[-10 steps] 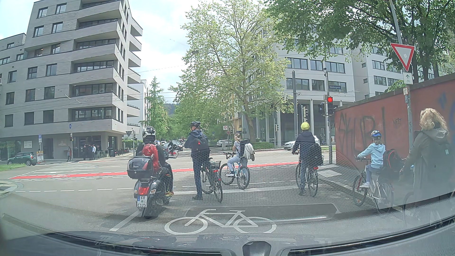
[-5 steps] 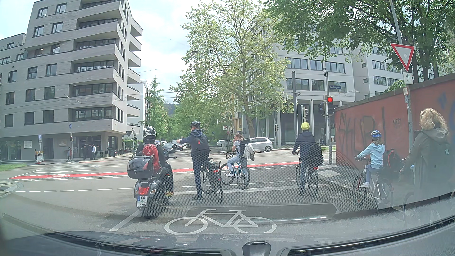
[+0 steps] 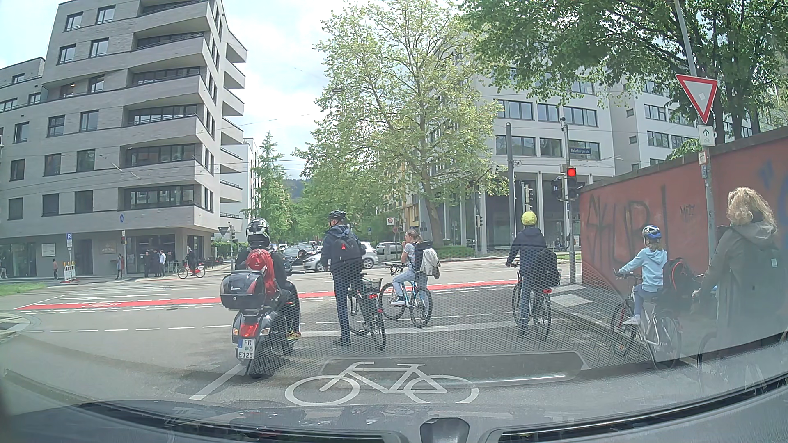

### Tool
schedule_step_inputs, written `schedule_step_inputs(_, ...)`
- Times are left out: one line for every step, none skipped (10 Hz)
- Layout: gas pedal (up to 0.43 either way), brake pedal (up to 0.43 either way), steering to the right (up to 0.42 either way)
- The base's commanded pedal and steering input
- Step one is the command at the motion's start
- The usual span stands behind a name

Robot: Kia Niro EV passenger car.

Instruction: Follow the waypoints while adhering to traffic rules and regulations

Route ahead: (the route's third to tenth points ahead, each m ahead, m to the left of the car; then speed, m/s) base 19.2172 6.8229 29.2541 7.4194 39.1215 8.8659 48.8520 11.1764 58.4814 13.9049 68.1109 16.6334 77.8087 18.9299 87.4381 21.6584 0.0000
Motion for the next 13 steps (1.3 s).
schedule_step_inputs(0.000,0.268,-0.016)
schedule_step_inputs(0.000,0.268,-0.016)
schedule_step_inputs(0.000,0.268,-0.017)
schedule_step_inputs(0.000,0.268,-0.016)
schedule_step_inputs(0.000,0.268,-0.016)
schedule_step_inputs(0.000,0.268,-0.017)
schedule_step_inputs(0.000,0.268,-0.016)
schedule_step_inputs(0.000,0.268,-0.016)
schedule_step_inputs(0.000,0.268,-0.016)
schedule_step_inputs(0.000,0.268,-0.016)
schedule_step_inputs(0.000,0.268,-0.016)
schedule_step_inputs(0.000,0.268,-0.017)
schedule_step_inputs(0.000,0.268,-0.017)
